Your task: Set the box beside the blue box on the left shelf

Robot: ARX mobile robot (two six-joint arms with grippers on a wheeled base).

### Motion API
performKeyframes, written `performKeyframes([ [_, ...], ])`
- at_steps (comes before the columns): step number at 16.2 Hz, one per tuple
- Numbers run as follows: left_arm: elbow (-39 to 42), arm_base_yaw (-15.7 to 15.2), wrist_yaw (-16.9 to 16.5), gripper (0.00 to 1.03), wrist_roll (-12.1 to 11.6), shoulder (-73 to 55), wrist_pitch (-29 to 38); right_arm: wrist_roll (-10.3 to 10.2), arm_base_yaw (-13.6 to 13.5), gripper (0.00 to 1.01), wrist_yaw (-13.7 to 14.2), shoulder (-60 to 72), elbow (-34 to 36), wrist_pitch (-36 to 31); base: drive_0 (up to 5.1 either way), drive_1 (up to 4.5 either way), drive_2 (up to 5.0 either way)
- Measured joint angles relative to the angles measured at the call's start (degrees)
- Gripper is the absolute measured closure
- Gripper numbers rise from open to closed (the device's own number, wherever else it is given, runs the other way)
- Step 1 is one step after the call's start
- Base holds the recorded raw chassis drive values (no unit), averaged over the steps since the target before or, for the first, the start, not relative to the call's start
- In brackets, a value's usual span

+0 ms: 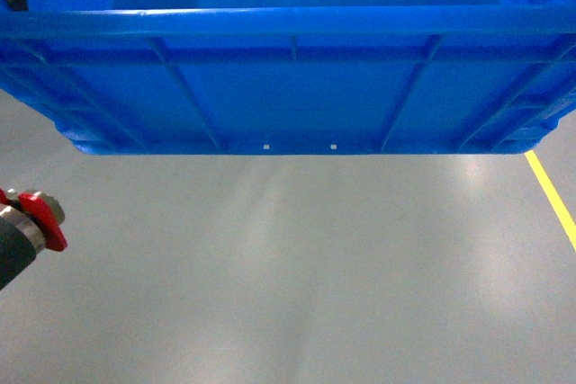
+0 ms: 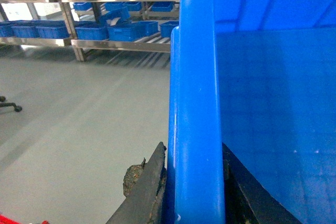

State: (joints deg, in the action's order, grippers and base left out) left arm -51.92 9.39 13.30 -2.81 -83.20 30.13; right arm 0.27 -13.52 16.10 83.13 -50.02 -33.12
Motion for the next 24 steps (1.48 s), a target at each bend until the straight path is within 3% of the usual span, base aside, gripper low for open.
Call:
performKeyframes([
  [12,0.0,0.0,-0.1,0.83,0.0,0.0,0.0,0.0,0.0,0.80,0.1,0.0,0.0,0.1,-1.3,-1.34,-1.3],
  [24,0.1,0.2,0.2,0.83,0.0,0.4,0.0,0.2,0.0,0.80,0.2,-0.3,0.1,0.1,0.0,4.23,-4.2],
])
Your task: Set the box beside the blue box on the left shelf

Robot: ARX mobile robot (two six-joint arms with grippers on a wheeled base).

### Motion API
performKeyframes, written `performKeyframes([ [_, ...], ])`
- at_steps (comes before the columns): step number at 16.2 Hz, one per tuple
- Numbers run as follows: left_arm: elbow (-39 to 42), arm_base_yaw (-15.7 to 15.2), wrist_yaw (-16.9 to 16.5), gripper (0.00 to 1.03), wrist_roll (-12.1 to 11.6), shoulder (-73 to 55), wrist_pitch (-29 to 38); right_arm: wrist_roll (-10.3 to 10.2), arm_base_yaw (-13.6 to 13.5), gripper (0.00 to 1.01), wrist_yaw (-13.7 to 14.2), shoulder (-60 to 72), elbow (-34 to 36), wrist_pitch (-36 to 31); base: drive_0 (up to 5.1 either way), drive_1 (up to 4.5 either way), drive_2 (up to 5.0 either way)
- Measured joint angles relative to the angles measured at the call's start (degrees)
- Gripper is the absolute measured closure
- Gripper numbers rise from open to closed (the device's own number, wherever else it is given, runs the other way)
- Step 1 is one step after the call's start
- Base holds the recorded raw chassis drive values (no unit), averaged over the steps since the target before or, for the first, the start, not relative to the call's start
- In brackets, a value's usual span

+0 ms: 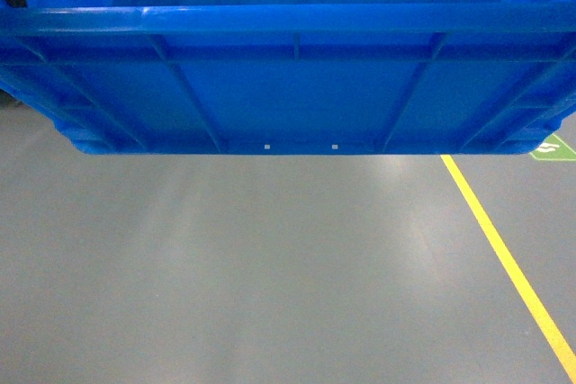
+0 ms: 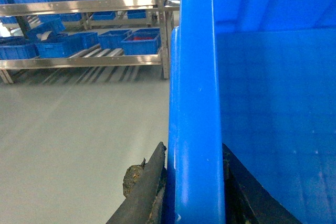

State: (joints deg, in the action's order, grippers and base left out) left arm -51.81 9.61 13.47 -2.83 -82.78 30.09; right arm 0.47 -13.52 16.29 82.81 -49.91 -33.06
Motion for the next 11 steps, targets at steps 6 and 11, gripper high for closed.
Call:
performKeyframes([
  [6,0.1,0.0,0.0,0.83,0.0,0.0,0.0,0.0,0.0,0.80,0.0,0.0,0.0,0.1,0.0,4.25,-4.2],
  [11,0.1,0.0,0.0,0.83,0.0,0.0,0.0,0.0,0.0,0.80,0.0,0.0,0.0,0.1,0.0,4.22,-4.3],
])
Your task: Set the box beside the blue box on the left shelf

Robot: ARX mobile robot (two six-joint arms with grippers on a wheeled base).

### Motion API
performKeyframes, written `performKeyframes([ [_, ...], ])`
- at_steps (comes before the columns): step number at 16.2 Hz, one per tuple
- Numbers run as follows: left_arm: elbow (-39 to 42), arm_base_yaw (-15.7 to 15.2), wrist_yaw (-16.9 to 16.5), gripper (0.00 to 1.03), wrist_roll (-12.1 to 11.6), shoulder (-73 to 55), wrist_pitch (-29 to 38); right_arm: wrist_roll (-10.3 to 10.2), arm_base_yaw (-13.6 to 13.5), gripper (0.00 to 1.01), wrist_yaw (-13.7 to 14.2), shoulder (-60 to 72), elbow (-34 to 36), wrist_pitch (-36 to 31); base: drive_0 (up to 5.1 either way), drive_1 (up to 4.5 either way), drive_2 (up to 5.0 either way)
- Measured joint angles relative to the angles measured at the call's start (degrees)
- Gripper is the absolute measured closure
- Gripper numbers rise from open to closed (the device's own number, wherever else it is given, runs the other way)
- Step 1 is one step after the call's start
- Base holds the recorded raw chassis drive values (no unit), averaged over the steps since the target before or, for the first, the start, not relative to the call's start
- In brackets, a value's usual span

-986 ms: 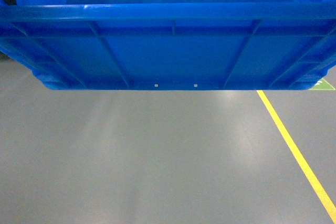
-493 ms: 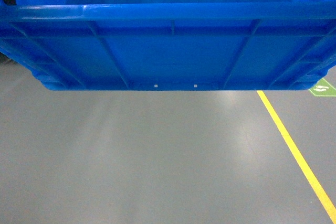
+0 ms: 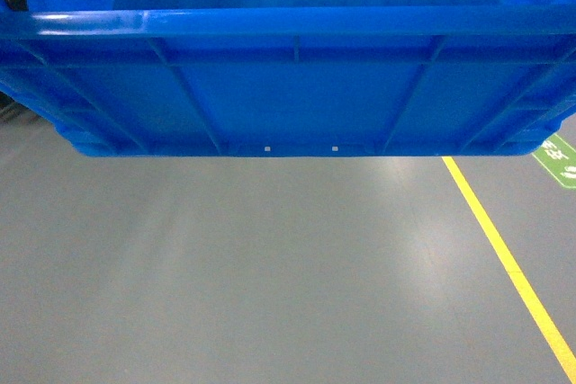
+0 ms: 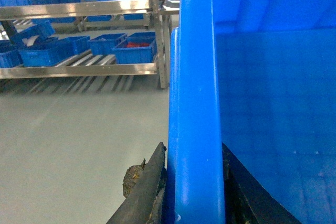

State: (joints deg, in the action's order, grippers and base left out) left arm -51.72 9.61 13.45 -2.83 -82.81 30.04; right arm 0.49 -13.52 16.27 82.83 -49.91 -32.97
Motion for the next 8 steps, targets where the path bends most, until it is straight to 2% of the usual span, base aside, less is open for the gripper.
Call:
performKeyframes([
  [8,0.0,0.0,0.0,0.83,-0.1,0.0,0.0,0.0,0.0,0.80,0.0,0.0,0.0,0.1,-0.1,4.14,-4.3],
])
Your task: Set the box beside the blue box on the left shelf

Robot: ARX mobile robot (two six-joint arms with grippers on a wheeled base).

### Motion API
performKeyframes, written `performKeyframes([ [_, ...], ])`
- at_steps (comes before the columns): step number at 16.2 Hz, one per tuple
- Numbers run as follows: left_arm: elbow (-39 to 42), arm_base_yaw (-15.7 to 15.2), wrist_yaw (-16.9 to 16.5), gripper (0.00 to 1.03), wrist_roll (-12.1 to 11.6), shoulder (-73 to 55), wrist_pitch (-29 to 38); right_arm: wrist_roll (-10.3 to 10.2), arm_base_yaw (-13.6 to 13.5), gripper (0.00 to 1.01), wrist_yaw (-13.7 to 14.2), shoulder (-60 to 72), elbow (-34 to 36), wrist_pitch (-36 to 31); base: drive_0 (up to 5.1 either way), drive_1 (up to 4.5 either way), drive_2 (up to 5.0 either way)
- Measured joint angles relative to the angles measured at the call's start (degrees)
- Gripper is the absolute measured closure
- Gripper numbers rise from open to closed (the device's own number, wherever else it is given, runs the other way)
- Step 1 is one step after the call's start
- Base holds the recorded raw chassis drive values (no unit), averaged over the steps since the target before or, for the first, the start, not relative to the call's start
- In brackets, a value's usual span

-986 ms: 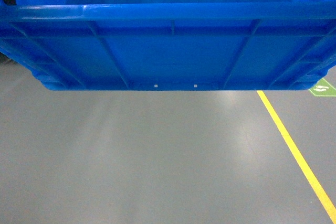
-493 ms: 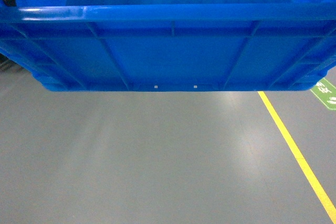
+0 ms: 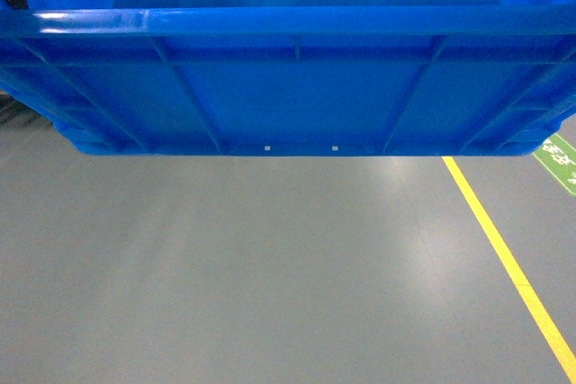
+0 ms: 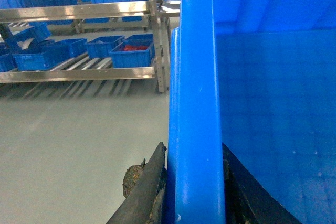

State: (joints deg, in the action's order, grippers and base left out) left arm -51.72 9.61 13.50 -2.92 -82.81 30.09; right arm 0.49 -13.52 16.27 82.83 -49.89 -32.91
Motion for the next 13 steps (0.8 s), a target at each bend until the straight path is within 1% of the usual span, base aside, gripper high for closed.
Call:
performKeyframes([
  [2,0.0,0.0,0.0,0.83,0.3,0.0,0.0,0.2,0.0,0.80,0.0,0.0,0.0,-0.4,0.0,4.29,-4.2],
  [13,0.0,0.0,-0.1,0.83,0.1,0.0,0.0,0.1,0.0,0.80,0.0,0.0,0.0,-0.2,0.0,4.22,-4.3],
])
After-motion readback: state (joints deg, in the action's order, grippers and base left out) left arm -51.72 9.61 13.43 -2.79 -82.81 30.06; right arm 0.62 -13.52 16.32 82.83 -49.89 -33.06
